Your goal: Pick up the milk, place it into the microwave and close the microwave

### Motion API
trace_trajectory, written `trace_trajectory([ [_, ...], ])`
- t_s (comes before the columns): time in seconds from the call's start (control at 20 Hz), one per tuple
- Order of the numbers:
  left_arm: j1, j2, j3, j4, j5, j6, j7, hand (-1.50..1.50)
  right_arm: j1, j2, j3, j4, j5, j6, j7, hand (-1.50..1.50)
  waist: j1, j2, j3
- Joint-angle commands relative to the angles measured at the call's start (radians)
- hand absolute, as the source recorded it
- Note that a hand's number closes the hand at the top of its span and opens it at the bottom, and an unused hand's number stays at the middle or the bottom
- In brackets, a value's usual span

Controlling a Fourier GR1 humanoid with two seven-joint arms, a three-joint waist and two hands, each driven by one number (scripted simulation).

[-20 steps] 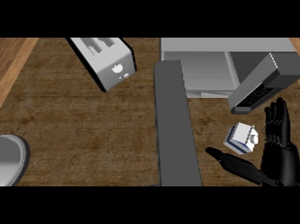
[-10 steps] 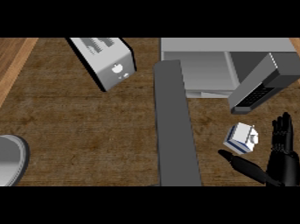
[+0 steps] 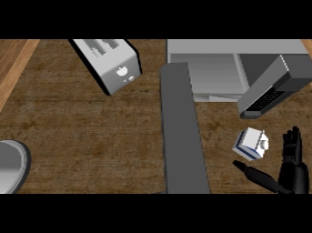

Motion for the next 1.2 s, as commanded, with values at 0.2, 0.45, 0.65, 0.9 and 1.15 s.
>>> trace_trajectory([
  [0.2,0.016,-0.047,-0.002,-0.045,-0.016,-0.02,0.033,-1.5,-0.107,-0.005,-0.073,0.308,-0.043,0.046,-0.208,-1.5,0.001,0.0,0.0],
  [0.45,0.085,-0.047,0.011,-0.102,0.041,-0.03,0.033,-1.5,-0.16,-0.047,-0.105,0.383,-0.047,0.044,-0.251,-1.5,0.003,0.0,0.0],
  [0.65,-0.022,-0.011,0.083,0.036,0.039,-0.074,0.016,-1.5,-0.241,-0.091,-0.147,0.562,-0.05,0.058,-0.343,-1.5,0.002,0.001,0.0],
  [0.9,-0.062,-0.03,0.046,0.019,-0.007,-0.037,0.041,-1.5,-0.401,-0.121,-0.2,0.865,-0.054,0.066,-0.488,-1.5,0.008,0.005,0.002],
  [1.15,0.025,-0.047,0.036,-0.055,0.039,-0.05,0.039,-1.5,-0.439,-0.124,-0.198,0.911,-0.072,0.129,-0.535,1.5,0.01,0.002,0.001],
])
